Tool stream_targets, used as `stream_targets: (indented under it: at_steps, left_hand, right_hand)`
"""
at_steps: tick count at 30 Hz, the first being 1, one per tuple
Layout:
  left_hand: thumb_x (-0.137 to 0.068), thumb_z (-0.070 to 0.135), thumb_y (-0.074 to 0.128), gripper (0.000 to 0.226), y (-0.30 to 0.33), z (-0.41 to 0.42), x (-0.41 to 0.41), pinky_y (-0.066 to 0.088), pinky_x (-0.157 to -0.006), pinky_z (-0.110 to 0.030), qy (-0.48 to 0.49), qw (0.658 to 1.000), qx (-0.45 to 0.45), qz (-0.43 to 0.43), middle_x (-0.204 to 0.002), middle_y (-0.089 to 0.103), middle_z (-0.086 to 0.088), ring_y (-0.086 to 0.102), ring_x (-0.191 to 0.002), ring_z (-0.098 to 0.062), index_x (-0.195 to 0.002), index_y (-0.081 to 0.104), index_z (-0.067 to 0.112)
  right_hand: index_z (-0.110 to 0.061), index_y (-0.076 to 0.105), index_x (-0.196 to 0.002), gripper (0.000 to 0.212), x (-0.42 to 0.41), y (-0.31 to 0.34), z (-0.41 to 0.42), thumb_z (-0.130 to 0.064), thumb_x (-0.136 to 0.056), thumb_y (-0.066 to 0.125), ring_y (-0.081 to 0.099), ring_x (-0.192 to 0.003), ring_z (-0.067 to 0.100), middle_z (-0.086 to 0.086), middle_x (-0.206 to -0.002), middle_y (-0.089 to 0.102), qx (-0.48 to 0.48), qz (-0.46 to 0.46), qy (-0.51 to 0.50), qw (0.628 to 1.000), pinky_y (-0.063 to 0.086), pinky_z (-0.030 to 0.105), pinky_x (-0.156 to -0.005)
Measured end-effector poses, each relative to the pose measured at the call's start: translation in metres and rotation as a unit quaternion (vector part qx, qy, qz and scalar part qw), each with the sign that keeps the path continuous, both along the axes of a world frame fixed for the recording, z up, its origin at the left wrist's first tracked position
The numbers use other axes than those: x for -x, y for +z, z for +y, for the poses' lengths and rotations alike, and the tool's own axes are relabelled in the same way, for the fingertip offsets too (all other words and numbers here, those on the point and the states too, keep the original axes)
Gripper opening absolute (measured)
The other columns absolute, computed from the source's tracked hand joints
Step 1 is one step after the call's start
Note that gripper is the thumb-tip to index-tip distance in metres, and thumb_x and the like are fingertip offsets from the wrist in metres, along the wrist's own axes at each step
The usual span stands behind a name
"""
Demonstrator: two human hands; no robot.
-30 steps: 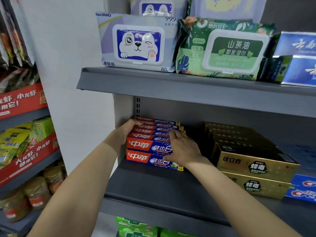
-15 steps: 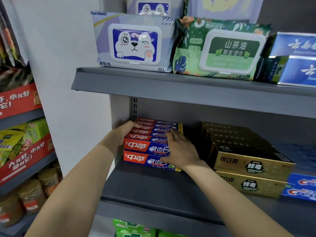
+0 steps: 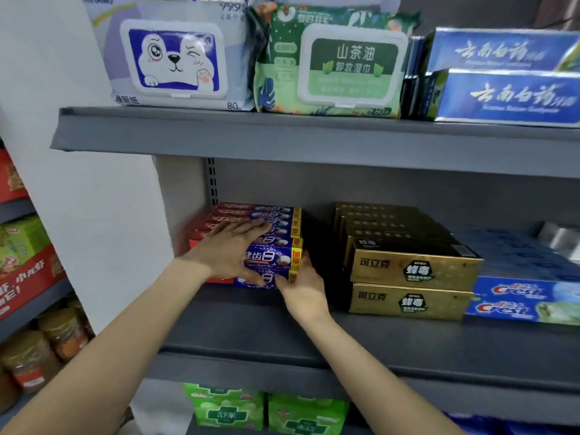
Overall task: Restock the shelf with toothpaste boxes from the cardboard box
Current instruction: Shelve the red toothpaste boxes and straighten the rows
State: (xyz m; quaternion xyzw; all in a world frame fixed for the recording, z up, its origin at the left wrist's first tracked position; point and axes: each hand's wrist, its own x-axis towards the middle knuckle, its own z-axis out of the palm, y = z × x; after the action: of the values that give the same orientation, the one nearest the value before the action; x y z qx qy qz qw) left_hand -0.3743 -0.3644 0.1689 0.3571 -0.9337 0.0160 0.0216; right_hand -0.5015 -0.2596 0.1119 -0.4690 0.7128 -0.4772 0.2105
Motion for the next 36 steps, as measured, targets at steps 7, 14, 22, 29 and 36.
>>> stream_targets:
  at_steps: [7, 14, 22, 29, 36]
  left_hand:
    - [-0.077, 0.032, 0.074, 0.103, 0.004, -0.004, -0.003, 0.015, -0.114, -0.026, -0.02, 1.0, -0.012, 0.007, -0.159, 0.004, 0.009, 0.009, -0.145, -0.013, -0.149, 0.001, 0.033]
    - [-0.074, 0.036, 0.076, 0.108, -0.002, -0.007, -0.005, 0.019, -0.114, -0.031, -0.003, 1.0, 0.007, 0.021, -0.158, 0.001, 0.011, 0.012, -0.145, -0.016, -0.148, -0.002, 0.038]
    - [-0.07, 0.051, 0.075, 0.106, 0.001, -0.005, -0.002, 0.018, -0.116, -0.037, 0.025, 0.999, 0.018, 0.026, -0.158, 0.01, 0.009, 0.015, -0.145, -0.016, -0.15, 0.009, 0.031]
    - [-0.07, 0.042, 0.078, 0.104, 0.003, -0.007, -0.001, 0.019, -0.114, -0.033, 0.023, 1.0, 0.005, 0.02, -0.158, 0.015, 0.004, 0.019, -0.143, -0.017, -0.15, 0.011, 0.03]
    - [-0.072, 0.037, 0.077, 0.102, 0.001, -0.006, -0.001, 0.021, -0.113, -0.03, 0.02, 0.999, 0.006, 0.026, -0.158, 0.015, 0.004, 0.019, -0.143, -0.017, -0.15, 0.012, 0.03]
  right_hand:
    - [-0.014, 0.007, -0.151, 0.073, -0.007, -0.007, -0.005, -0.008, -0.092, 0.051, 0.051, -0.125, 0.02, 0.007, -0.139, 0.049, -0.015, -0.041, 0.027, 0.999, 0.04, 0.022, -0.097]
    - [-0.015, 0.019, -0.148, 0.072, 0.001, -0.013, -0.012, -0.011, -0.088, 0.058, 0.049, -0.127, 0.02, 0.005, -0.142, 0.046, -0.003, -0.067, 0.032, 0.997, 0.04, 0.028, -0.102]
    - [-0.019, 0.0, -0.151, 0.1, 0.021, -0.006, -0.023, -0.014, -0.08, 0.07, 0.04, -0.134, 0.022, 0.005, -0.149, 0.037, -0.025, -0.098, 0.064, 0.993, 0.036, 0.037, -0.109]
    - [-0.02, -0.021, -0.147, 0.131, 0.04, -0.002, -0.039, -0.005, -0.065, 0.081, 0.041, -0.133, 0.021, 0.006, -0.146, 0.04, -0.08, -0.163, 0.135, 0.974, 0.035, 0.043, -0.111]
    - [-0.018, 0.019, -0.145, 0.107, 0.044, -0.007, -0.044, -0.008, -0.061, 0.085, 0.054, -0.12, 0.019, 0.004, -0.132, 0.054, -0.058, -0.156, 0.137, 0.976, 0.046, 0.041, -0.101]
